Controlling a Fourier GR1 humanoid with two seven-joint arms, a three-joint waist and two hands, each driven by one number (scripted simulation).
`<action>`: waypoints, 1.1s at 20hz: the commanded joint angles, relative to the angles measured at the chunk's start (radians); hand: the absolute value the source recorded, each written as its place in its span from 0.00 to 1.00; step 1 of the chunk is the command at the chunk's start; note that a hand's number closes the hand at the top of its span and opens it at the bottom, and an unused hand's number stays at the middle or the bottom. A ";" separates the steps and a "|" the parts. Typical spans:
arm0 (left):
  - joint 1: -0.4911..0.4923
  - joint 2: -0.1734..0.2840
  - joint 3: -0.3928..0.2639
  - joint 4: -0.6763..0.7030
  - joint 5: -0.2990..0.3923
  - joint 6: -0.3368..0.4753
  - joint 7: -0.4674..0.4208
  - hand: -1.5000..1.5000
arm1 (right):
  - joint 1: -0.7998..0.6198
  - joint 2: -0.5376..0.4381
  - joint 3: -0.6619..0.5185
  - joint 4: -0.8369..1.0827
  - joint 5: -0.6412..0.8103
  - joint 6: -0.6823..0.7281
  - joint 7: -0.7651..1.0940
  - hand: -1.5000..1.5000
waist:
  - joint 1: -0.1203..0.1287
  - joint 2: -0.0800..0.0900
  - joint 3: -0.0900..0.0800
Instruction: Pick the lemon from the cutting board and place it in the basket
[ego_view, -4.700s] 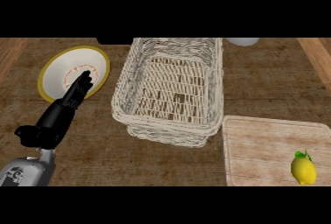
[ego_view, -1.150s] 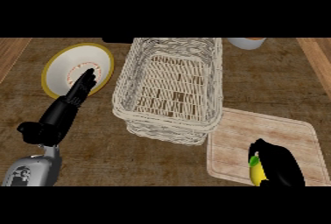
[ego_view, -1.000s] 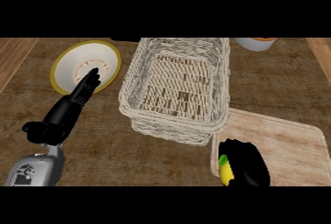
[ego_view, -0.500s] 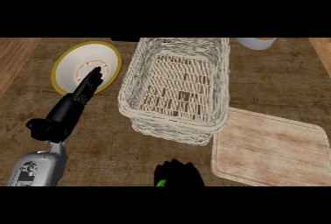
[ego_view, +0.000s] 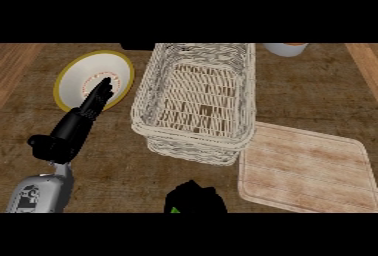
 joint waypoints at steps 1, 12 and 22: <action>0.011 0.008 0.000 -0.013 -0.005 -0.002 -0.001 0.50 | -0.052 0.109 0.038 -0.127 -0.005 -0.042 0.186 1.00 | -0.006 -0.002 -0.001; -0.007 -0.004 -0.008 0.006 -0.012 0.002 -0.010 0.50 | -0.376 0.113 -0.092 -0.108 0.072 0.070 0.501 1.00 | -0.002 0.005 -0.004; 0.004 -0.006 -0.009 0.002 -0.007 -0.005 -0.011 0.50 | -0.726 0.114 -0.372 0.049 0.030 0.084 0.633 1.00 | 0.020 0.007 -0.003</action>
